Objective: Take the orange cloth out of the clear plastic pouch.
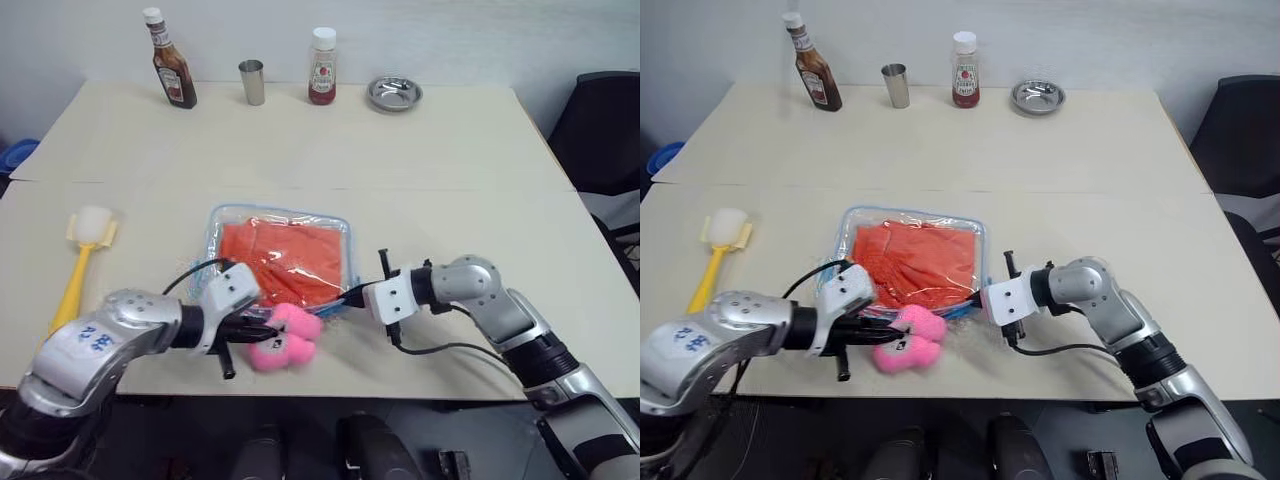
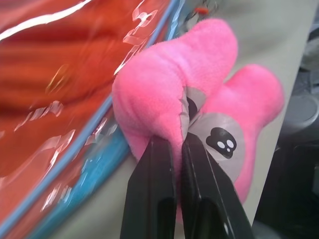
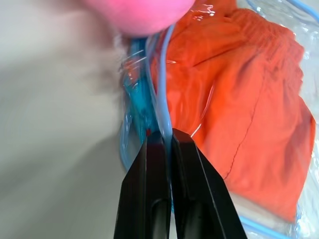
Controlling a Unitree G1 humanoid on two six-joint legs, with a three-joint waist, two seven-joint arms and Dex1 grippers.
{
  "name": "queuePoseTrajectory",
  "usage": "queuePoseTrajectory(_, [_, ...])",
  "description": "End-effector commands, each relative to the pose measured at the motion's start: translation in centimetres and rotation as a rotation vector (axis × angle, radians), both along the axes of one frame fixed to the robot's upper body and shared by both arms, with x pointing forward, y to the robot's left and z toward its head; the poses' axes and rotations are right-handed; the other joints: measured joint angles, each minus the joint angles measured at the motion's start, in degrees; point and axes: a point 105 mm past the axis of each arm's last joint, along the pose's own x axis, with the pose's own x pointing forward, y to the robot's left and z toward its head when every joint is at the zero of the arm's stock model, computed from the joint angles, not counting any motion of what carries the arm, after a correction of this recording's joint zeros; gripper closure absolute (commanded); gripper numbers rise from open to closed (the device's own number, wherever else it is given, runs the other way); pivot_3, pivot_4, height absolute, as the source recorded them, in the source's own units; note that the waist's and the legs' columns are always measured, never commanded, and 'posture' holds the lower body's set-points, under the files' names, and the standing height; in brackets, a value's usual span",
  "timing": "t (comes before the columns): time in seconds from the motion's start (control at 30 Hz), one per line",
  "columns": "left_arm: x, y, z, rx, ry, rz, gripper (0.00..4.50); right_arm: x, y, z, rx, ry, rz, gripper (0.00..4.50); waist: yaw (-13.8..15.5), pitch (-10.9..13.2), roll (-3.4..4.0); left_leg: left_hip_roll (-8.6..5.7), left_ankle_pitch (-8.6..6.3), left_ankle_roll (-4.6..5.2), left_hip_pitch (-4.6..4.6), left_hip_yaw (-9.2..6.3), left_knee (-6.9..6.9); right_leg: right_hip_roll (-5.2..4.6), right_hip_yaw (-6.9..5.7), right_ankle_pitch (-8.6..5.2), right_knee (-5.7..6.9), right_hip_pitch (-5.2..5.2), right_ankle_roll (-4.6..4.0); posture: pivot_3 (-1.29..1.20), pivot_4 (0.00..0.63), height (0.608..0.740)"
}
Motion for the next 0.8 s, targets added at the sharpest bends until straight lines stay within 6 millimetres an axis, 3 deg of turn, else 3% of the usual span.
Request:
queuePoseTrajectory(0.03, [0.3, 4.5, 0.4, 0.075, -0.026, 0.164, 4.50, 0.4, -1.0, 1.7, 0.013, -0.052, 0.015, 4.45, -0.31, 0.00, 0.00, 0.00, 0.00, 0.00, 0.00, 0.00, 0.00, 0.01, 0.00, 0.00, -0.01, 0.00, 0.00, 0.00, 0.150, 0.740])
queuePoseTrajectory(0.37, [-0.6, 16.0, 3.0, 0.142, -0.117, 0.570, 4.50, 0.2, -3.0, 2.0, -0.023, -0.070, 0.066, 4.45, -0.94, 0.01, 0.00, 0.03, -0.02, 0.03, 0.01, -0.02, -0.08, -0.01, -0.06, -0.02, -0.03, -0.01, -0.03, 0.00, 0.150, 0.740])
queuePoseTrajectory(0.47, [-1.0, 18.6, 3.7, 0.154, -0.146, 0.635, 4.50, 0.1, -3.3, 2.1, -0.027, -0.064, 0.075, 4.45, -0.95, 0.01, 0.02, 0.03, -0.05, 0.08, 0.01, -0.01, -0.11, -0.01, -0.06, -0.02, -0.03, -0.03, -0.04, 0.00, 0.150, 0.740])
queuePoseTrajectory(0.57, [-0.6, 18.8, 3.7, 0.128, -0.156, 0.632, 4.50, 0.0, -3.4, 1.9, -0.028, -0.054, 0.084, 4.45, -0.92, 0.01, 0.02, 0.02, -0.07, 0.10, 0.01, -0.02, -0.11, -0.05, -0.07, -0.02, -0.04, -0.02, -0.04, 0.00, 0.150, 0.740])
queuePoseTrajectory(0.7, [0.0, 16.1, 2.2, 0.076, -0.119, 0.547, 4.50, -0.1, -2.9, 1.6, -0.010, -0.022, 0.081, 4.45, -0.72, 0.01, 0.02, -0.01, -0.09, 0.13, -0.01, -0.02, -0.11, -0.10, -0.08, -0.02, -0.05, -0.01, -0.04, 0.00, 0.150, 0.740])
queuePoseTrajectory(0.73, [0.1, 15.5, 1.9, 0.068, -0.109, 0.536, 4.23, -0.1, -2.8, 1.6, -0.004, -0.008, 0.075, 4.49, -0.71, 0.01, 0.01, -0.02, -0.09, 0.12, -0.01, -0.01, -0.11, -0.11, -0.08, -0.02, -0.04, -0.01, -0.04, 0.00, 0.150, 0.740])
queuePoseTrajectory(0.8, [0.2, 14.7, 1.2, 0.034, -0.090, 0.524, 3.74, -0.2, -2.7, 1.7, 0.005, 0.025, 0.058, 3.99, -0.75, 0.01, 0.02, -0.01, -0.09, 0.12, -0.01, -0.02, -0.11, -0.11, -0.08, -0.02, -0.03, -0.01, -0.04, 0.00, 0.150, 0.740])
